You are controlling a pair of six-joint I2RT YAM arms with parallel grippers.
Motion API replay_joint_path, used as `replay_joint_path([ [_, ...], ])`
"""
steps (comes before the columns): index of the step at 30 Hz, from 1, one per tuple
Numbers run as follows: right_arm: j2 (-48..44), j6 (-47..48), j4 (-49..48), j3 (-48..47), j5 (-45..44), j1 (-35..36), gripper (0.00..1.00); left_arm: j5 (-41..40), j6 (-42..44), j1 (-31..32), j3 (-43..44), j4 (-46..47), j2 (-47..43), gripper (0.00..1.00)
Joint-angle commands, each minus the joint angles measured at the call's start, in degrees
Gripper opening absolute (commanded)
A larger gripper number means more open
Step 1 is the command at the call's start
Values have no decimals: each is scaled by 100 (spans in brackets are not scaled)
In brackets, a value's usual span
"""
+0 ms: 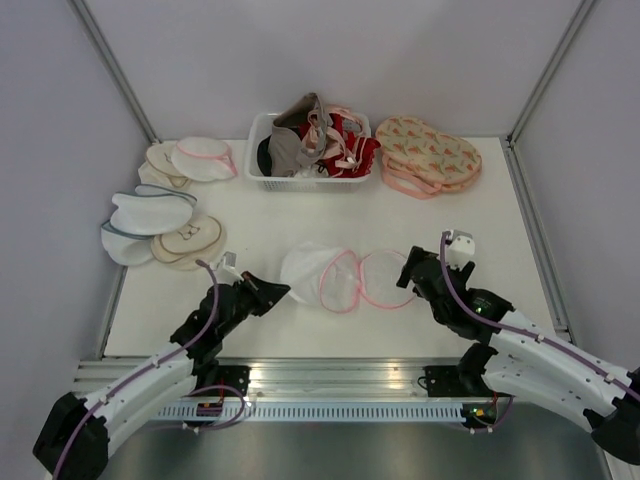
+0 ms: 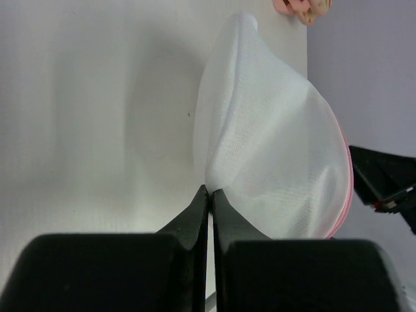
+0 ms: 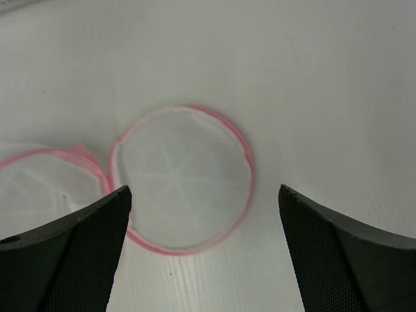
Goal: Unzip the laundry bag and remove the bra
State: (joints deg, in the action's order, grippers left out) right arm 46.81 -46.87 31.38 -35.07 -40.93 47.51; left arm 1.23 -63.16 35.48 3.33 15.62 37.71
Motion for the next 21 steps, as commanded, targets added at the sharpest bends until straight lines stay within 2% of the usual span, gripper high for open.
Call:
replay_joint_path([
  [1,-320,-928,117,552,172,31,98,-721,-294,11,-298,-1059,-605,2],
  [5,-445,-1262,-675,1334,647,22,98,-677,-250,11,-307,-1166,-669,2],
  [9,-50,-1421,-1782,1845,1086,22,98,-432,-145,11,-246,-868,-265,2],
  [12,301,-1535,-2660,2065,1079,22,98,-265,-66,11,-202,-604,85,2],
  [16,732,-1641,-3093,2162,929,4,96,-159,-13,11,-184,-384,263,2],
  [19,1172,-1737,-3488,2180,885,-66,84,-150,5,11,-184,-331,236,2],
  [21,1584,-1799,-3551,2119,876,-110,56,-150,40,11,-166,-305,236,2],
])
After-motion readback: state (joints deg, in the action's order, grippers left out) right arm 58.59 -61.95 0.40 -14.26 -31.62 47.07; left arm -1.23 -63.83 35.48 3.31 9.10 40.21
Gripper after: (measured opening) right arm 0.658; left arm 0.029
